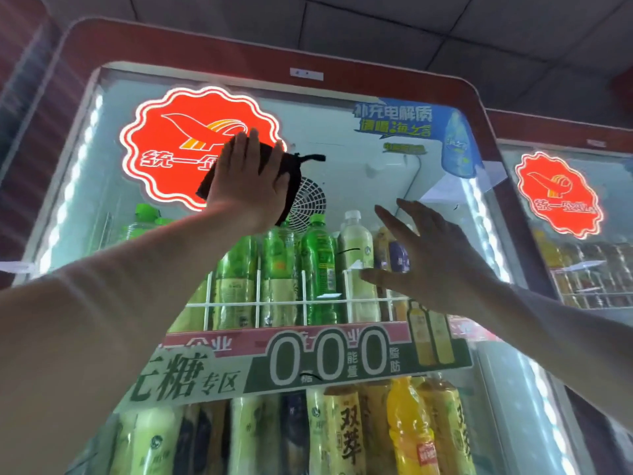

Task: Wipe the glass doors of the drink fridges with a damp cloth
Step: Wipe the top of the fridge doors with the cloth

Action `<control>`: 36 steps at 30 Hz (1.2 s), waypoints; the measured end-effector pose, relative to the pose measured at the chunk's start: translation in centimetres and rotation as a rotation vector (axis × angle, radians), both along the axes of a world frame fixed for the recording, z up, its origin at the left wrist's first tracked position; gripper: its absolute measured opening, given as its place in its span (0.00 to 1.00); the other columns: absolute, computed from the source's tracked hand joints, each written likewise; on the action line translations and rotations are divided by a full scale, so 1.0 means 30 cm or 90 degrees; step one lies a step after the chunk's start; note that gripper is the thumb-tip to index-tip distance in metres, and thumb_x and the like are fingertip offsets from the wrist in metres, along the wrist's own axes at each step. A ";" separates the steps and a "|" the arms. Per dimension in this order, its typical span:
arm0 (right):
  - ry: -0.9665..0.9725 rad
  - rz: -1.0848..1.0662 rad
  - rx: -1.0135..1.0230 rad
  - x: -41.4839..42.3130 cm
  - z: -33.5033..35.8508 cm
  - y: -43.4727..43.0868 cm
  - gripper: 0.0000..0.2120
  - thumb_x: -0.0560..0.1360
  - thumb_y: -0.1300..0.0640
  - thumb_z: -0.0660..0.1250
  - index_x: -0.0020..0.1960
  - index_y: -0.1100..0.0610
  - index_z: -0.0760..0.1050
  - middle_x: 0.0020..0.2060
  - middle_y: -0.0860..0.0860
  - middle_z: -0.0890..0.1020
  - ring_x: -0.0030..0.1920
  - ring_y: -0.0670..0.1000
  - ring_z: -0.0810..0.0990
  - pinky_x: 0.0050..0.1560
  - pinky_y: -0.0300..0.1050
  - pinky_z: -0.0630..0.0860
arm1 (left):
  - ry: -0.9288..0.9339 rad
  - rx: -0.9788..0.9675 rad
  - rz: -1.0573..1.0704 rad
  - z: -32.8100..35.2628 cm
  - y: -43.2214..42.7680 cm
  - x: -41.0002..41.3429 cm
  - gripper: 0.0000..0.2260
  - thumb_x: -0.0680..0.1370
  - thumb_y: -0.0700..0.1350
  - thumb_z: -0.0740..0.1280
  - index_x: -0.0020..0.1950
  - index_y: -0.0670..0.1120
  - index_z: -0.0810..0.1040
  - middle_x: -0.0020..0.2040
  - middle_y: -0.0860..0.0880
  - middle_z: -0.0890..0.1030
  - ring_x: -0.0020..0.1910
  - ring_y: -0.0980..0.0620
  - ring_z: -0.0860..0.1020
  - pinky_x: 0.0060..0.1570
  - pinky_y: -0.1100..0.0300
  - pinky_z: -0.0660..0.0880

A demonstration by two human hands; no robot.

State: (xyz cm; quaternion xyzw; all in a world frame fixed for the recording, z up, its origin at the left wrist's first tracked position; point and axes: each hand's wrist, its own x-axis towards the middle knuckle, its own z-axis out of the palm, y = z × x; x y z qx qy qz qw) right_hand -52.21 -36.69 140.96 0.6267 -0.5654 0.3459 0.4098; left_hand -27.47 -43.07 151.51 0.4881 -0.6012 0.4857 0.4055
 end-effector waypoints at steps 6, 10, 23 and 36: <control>-0.037 -0.009 -0.015 -0.128 -0.020 -0.039 0.58 0.57 0.15 0.37 0.81 0.42 0.43 0.81 0.52 0.47 0.80 0.52 0.44 0.77 0.53 0.49 | 0.040 -0.048 -0.026 -0.088 -0.014 -0.082 0.28 0.83 0.56 0.41 0.82 0.48 0.43 0.80 0.38 0.41 0.80 0.39 0.41 0.77 0.46 0.39; -0.032 0.006 -0.009 -0.167 -0.026 -0.074 0.58 0.55 0.14 0.36 0.80 0.39 0.44 0.81 0.51 0.46 0.80 0.52 0.44 0.77 0.54 0.49 | -0.016 -0.046 -0.023 -0.229 -0.014 -0.146 0.28 0.82 0.56 0.35 0.81 0.48 0.42 0.80 0.37 0.41 0.80 0.39 0.41 0.78 0.45 0.39; 0.013 0.036 -0.021 -0.228 -0.054 -0.146 0.48 0.60 0.18 0.34 0.78 0.34 0.37 0.81 0.49 0.40 0.80 0.52 0.40 0.78 0.55 0.46 | -0.203 -0.048 -0.039 -0.364 -0.029 -0.203 0.29 0.81 0.59 0.36 0.81 0.52 0.45 0.81 0.42 0.45 0.80 0.44 0.43 0.78 0.47 0.43; 0.020 0.049 -0.039 -0.241 -0.065 -0.180 0.41 0.67 0.18 0.37 0.74 0.32 0.29 0.74 0.45 0.28 0.78 0.50 0.31 0.76 0.52 0.35 | -0.060 0.028 0.041 0.043 0.035 -0.400 0.29 0.83 0.61 0.41 0.81 0.50 0.42 0.81 0.42 0.41 0.80 0.44 0.42 0.78 0.49 0.43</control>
